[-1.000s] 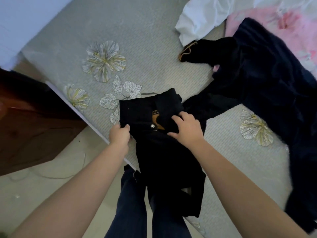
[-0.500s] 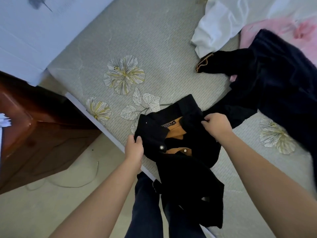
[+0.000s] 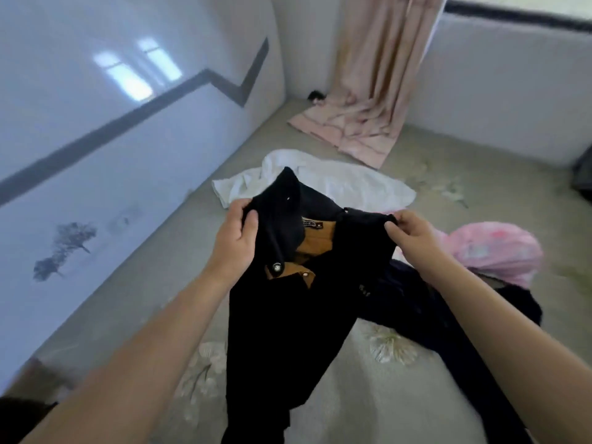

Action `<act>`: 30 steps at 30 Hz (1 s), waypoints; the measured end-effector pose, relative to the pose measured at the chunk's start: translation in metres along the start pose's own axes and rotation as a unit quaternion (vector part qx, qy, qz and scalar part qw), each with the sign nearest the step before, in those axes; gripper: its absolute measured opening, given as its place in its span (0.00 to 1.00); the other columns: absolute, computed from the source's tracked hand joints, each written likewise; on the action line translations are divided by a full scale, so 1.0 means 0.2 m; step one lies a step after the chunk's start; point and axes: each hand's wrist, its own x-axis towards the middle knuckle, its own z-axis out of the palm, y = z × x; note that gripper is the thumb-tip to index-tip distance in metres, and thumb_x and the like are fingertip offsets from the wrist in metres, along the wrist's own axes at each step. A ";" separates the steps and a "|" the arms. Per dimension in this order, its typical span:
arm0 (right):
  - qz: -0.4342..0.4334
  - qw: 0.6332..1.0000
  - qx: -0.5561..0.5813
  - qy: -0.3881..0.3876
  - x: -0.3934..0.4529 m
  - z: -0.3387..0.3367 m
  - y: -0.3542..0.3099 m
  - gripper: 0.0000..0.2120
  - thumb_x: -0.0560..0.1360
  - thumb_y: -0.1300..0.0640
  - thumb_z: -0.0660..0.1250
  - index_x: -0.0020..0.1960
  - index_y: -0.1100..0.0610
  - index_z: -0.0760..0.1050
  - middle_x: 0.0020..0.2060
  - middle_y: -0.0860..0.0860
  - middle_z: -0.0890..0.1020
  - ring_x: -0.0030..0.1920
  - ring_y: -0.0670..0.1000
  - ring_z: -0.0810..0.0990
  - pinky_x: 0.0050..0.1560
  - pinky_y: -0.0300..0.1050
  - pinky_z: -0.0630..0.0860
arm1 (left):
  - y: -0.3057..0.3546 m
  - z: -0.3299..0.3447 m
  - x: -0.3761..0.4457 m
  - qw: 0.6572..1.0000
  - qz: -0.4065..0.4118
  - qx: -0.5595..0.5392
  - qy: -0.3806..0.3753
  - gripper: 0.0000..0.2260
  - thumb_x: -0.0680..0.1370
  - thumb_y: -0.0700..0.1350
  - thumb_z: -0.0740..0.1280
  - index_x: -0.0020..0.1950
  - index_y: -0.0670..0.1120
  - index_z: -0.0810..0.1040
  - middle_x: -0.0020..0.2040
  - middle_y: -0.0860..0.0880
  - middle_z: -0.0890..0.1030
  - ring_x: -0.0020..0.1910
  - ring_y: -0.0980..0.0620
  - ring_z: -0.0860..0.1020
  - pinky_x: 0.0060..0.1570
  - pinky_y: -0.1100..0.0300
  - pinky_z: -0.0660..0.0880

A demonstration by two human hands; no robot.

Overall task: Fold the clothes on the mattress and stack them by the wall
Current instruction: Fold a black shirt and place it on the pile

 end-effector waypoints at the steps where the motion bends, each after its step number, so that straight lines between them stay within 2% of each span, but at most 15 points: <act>1: 0.002 1.000 -0.002 0.008 0.01 -0.12 -0.07 0.13 0.76 0.62 0.62 0.34 0.53 0.66 0.28 0.50 0.70 0.30 0.48 0.66 0.33 0.41 0.62 | 0.13 0.02 0.06 0.999 0.043 0.023 -0.003 0.05 0.80 0.39 0.55 0.51 0.48 0.69 0.39 0.58 0.72 0.39 0.67 0.73 0.39 0.74 0.66; 3: 0.043 0.996 -0.076 -0.001 0.00 -0.38 -0.21 0.15 0.75 0.59 0.65 0.31 0.56 0.65 0.24 0.50 0.68 0.26 0.48 0.65 0.27 0.40 0.60 | 0.39 0.05 0.14 0.989 0.119 0.085 0.003 0.06 0.80 0.41 0.56 0.54 0.43 0.70 0.37 0.55 0.72 0.38 0.56 0.72 0.40 0.64 0.64; 6: 0.169 0.974 -0.140 -0.050 -0.08 -0.73 -0.36 0.18 0.73 0.60 0.68 0.29 0.58 0.64 0.12 0.46 0.65 0.16 0.46 0.64 0.18 0.32 0.58 | 0.75 0.10 0.21 0.953 0.232 0.192 0.007 0.10 0.80 0.43 0.57 0.56 0.40 0.72 0.35 0.49 0.75 0.39 0.45 0.75 0.37 0.59 0.62; 8: 0.219 0.961 -0.150 -0.073 -0.18 -0.90 -0.41 0.16 0.73 0.61 0.68 0.30 0.58 0.65 0.11 0.46 0.64 0.16 0.45 0.62 0.19 0.31 0.58 | 0.94 0.12 0.23 0.923 0.295 0.248 0.002 0.12 0.80 0.45 0.57 0.57 0.40 0.73 0.41 0.41 0.79 0.42 0.41 0.77 0.37 0.57 0.63; 11: 0.249 0.960 -0.061 -0.116 -0.30 -1.07 -0.45 0.10 0.74 0.64 0.63 0.34 0.57 0.70 0.17 0.47 0.70 0.21 0.45 0.68 0.26 0.35 0.64 | 1.18 0.16 0.23 0.903 0.335 0.268 0.008 0.12 0.80 0.46 0.56 0.54 0.39 0.73 0.42 0.39 0.79 0.43 0.39 0.78 0.36 0.55 0.64; 13: 0.223 0.966 0.002 -0.128 -0.37 -1.18 -0.47 0.12 0.76 0.64 0.60 0.34 0.57 0.69 0.26 0.49 0.73 0.30 0.47 0.70 0.34 0.39 0.66 | 1.31 0.17 0.24 0.907 0.331 0.258 0.010 0.12 0.80 0.46 0.56 0.53 0.38 0.72 0.39 0.40 0.78 0.41 0.39 0.77 0.35 0.56 0.62; 15: 0.133 0.985 0.061 -0.088 -0.39 -1.28 -0.51 0.14 0.77 0.63 0.61 0.34 0.56 0.66 0.29 0.50 0.70 0.31 0.48 0.68 0.34 0.41 0.64 | 1.44 0.16 0.24 0.920 0.314 0.236 0.016 0.11 0.81 0.47 0.55 0.52 0.39 0.72 0.38 0.42 0.76 0.41 0.40 0.76 0.35 0.57 0.61; 17: 0.022 0.995 0.093 0.020 -0.40 -1.35 -0.58 0.15 0.78 0.63 0.60 0.33 0.57 0.64 0.29 0.52 0.67 0.30 0.48 0.66 0.33 0.40 0.64 | 1.57 0.16 0.24 0.933 0.285 0.219 0.025 0.11 0.81 0.47 0.55 0.49 0.40 0.71 0.39 0.42 0.76 0.42 0.40 0.76 0.37 0.56 0.63; 19: -0.068 0.987 0.055 0.133 -0.41 -1.40 -0.66 0.14 0.78 0.63 0.59 0.34 0.56 0.62 0.31 0.53 0.67 0.32 0.49 0.67 0.36 0.43 0.66 | 1.72 0.17 0.24 0.955 0.214 0.206 0.009 0.11 0.81 0.47 0.55 0.46 0.41 0.71 0.44 0.41 0.76 0.44 0.43 0.74 0.42 0.56 0.64; 21: -0.126 0.970 0.023 0.207 -0.41 -1.44 -0.74 0.14 0.78 0.61 0.59 0.34 0.56 0.61 0.31 0.52 0.66 0.33 0.49 0.65 0.38 0.44 0.64 | 1.84 0.15 0.22 0.983 0.110 0.106 -0.101 0.08 0.77 0.46 0.60 0.42 0.41 0.71 0.43 0.43 0.74 0.40 0.48 0.72 0.40 0.60 0.67; 22: -0.143 0.962 0.026 0.229 -0.43 -1.46 -0.77 0.15 0.78 0.61 0.59 0.34 0.55 0.61 0.30 0.51 0.65 0.32 0.49 0.63 0.36 0.44 0.62 | 1.90 0.13 0.20 0.981 0.066 0.048 -0.173 0.07 0.72 0.44 0.64 0.38 0.42 0.70 0.39 0.45 0.72 0.35 0.50 0.70 0.35 0.61 0.67; 23: -0.154 0.959 0.033 0.233 -0.44 -1.48 -0.80 0.15 0.77 0.61 0.60 0.34 0.55 0.61 0.30 0.51 0.65 0.31 0.49 0.63 0.34 0.43 0.61 | 1.94 0.11 0.18 0.971 0.043 0.032 -0.232 0.05 0.67 0.41 0.63 0.35 0.43 0.67 0.35 0.46 0.70 0.31 0.52 0.68 0.30 0.63 0.65; 25: -0.161 0.967 0.046 0.191 -0.47 -1.54 -0.83 0.14 0.76 0.64 0.62 0.34 0.55 0.62 0.29 0.51 0.67 0.30 0.48 0.64 0.31 0.40 0.61 | 1.99 0.06 0.16 0.954 0.053 0.073 -0.286 0.04 0.69 0.35 0.59 0.37 0.42 0.67 0.33 0.47 0.67 0.30 0.53 0.66 0.27 0.64 0.63; 27: -0.135 0.983 0.053 0.110 -0.50 -1.60 -0.84 0.13 0.75 0.67 0.62 0.35 0.56 0.65 0.30 0.52 0.69 0.30 0.48 0.68 0.30 0.37 0.65 | 2.01 0.04 0.16 0.949 0.073 0.077 -0.297 0.06 0.75 0.31 0.57 0.46 0.39 0.71 0.37 0.45 0.72 0.34 0.52 0.71 0.30 0.64 0.69; 30: -0.068 0.996 0.047 -0.023 -0.55 -1.70 -0.84 0.10 0.75 0.69 0.60 0.40 0.57 0.70 0.33 0.53 0.73 0.29 0.46 0.75 0.29 0.35 0.72 | 2.01 0.02 0.15 0.934 0.072 -0.014 -0.349 0.05 0.78 0.35 0.59 0.52 0.40 0.73 0.44 0.45 0.77 0.42 0.51 0.77 0.36 0.66 0.77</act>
